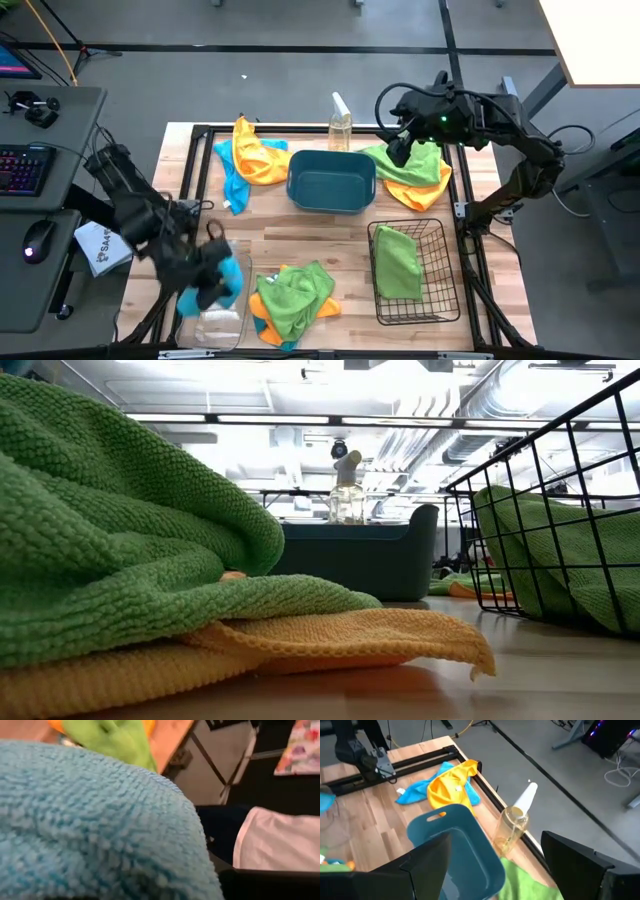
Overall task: Sort microfiber towel by color & place in baskets
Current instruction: Put the top right blue towel into the transparent bin
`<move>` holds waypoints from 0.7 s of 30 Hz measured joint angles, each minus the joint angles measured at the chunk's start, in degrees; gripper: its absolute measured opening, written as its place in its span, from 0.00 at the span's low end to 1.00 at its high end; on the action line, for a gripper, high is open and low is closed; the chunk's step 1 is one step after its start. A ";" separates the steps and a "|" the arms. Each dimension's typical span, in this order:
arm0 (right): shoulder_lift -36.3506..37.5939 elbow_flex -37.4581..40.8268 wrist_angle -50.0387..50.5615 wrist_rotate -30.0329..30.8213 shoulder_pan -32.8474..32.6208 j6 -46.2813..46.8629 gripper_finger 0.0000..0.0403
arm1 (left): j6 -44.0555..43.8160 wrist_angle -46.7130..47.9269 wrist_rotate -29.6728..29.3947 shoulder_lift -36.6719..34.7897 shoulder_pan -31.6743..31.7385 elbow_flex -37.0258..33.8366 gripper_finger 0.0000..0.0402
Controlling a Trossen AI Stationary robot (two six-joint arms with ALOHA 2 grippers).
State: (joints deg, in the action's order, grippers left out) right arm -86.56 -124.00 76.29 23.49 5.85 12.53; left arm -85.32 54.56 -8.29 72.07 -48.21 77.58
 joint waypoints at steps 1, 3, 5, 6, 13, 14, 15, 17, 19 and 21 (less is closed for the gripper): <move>0.00 0.00 0.00 0.02 0.00 1.04 0.76 | 0.49 -1.12 -0.78 0.69 -1.28 0.00 0.00; 0.00 0.00 -0.23 0.02 0.00 3.26 0.76 | 3.07 -3.40 -3.10 1.81 -3.38 0.00 0.00; -0.18 0.00 -0.75 0.02 0.00 5.98 0.76 | 6.28 -5.51 -4.55 2.55 -4.65 0.00 0.00; -0.27 0.02 -0.99 0.02 0.00 7.69 0.76 | 7.85 -6.56 -4.70 2.88 -5.09 0.00 0.00; -1.23 0.02 -1.05 0.33 -2.28 15.83 0.76 | 18.22 -0.67 -5.22 3.52 -7.58 0.00 0.00; -1.38 0.02 -1.02 0.36 -2.84 16.49 0.76 | 19.66 1.21 -5.40 3.52 -7.58 0.00 0.00; -1.47 0.02 -0.84 0.33 -3.44 17.24 0.76 | 20.55 3.33 -5.53 3.54 -7.54 0.00 0.00; -1.93 0.02 -0.46 0.37 -4.69 18.03 0.76 | 20.88 7.75 -5.41 3.56 -7.51 0.00 0.00; -2.10 0.02 0.14 1.09 -5.79 18.70 0.76 | 20.16 10.90 -4.80 3.74 -7.51 -0.41 0.00; -2.46 0.02 0.76 2.70 -6.79 19.27 0.76 | 20.29 10.83 -4.33 3.77 -7.53 -2.56 0.00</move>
State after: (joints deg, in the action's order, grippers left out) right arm -89.03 -123.98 77.05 26.18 -0.95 31.80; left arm -65.03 65.38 -12.62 75.85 -55.74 75.03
